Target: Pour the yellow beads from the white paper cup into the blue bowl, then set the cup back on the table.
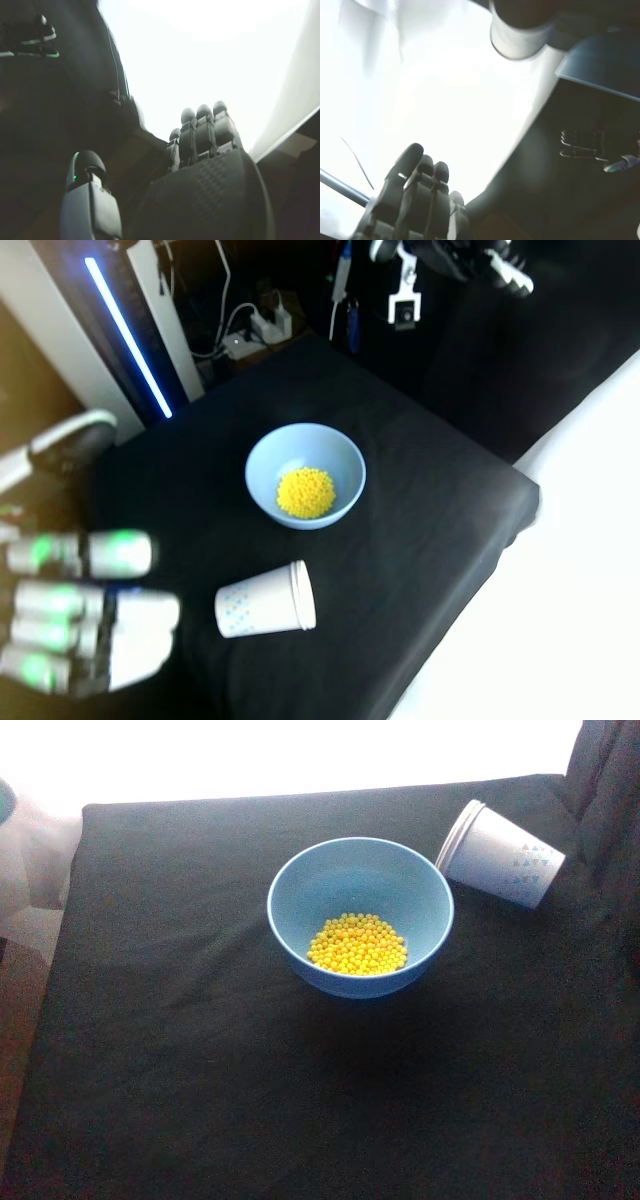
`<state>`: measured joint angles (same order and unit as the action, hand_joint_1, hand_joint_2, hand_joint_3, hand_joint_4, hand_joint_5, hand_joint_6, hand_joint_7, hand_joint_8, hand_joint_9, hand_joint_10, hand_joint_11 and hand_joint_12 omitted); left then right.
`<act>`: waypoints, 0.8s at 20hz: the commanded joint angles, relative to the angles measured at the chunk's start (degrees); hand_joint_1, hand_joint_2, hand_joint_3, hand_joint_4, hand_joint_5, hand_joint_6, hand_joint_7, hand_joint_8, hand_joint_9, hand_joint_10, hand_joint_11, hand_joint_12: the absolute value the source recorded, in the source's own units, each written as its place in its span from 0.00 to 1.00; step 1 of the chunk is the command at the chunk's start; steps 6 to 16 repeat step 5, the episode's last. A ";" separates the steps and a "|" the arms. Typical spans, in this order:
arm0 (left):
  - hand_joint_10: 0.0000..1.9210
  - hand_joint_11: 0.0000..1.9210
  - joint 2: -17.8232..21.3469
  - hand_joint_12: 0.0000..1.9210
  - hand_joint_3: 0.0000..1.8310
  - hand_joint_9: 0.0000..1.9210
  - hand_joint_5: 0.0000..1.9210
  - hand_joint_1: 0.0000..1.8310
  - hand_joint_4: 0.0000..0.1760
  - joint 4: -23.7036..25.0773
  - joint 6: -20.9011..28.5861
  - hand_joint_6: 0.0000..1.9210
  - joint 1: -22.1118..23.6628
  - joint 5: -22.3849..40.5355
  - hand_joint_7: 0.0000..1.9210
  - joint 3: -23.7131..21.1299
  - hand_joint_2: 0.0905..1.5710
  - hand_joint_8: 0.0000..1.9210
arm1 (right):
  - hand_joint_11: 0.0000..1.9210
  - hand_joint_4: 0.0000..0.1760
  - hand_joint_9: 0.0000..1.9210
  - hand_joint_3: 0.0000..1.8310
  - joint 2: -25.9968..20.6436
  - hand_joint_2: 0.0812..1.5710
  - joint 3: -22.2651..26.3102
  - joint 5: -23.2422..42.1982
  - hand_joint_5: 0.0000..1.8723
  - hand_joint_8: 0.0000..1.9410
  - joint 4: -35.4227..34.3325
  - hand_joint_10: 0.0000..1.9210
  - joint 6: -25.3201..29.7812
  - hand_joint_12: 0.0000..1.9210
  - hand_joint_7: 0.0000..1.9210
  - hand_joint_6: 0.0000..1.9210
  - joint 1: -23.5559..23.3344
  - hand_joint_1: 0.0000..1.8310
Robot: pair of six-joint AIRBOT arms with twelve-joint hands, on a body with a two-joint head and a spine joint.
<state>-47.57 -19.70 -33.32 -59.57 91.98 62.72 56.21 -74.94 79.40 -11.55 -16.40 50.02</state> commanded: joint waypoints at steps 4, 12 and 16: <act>0.01 0.07 0.71 0.03 0.00 0.09 0.02 0.12 0.78 1.48 -0.20 0.00 2.72 7.26 0.11 -0.05 0.59 0.00 | 0.00 0.95 0.15 0.00 -2.00 0.52 1.26 10.86 0.01 0.00 -2.07 0.00 -0.45 0.71 0.12 0.00 -0.17 0.12; 0.01 0.08 0.80 0.04 0.00 0.11 0.03 0.12 0.69 2.38 -0.40 0.01 3.35 7.26 0.12 -0.15 0.59 0.01 | 0.00 0.92 0.14 0.00 -2.42 0.51 1.76 11.77 0.01 0.00 -1.92 0.00 -0.66 0.69 0.13 0.00 -0.16 0.12; 0.01 0.08 0.80 0.04 0.00 0.11 0.03 0.12 0.69 2.38 -0.40 0.01 3.35 7.26 0.12 -0.15 0.59 0.01 | 0.00 0.92 0.14 0.00 -2.42 0.51 1.76 11.77 0.01 0.00 -1.92 0.00 -0.66 0.69 0.13 0.00 -0.16 0.12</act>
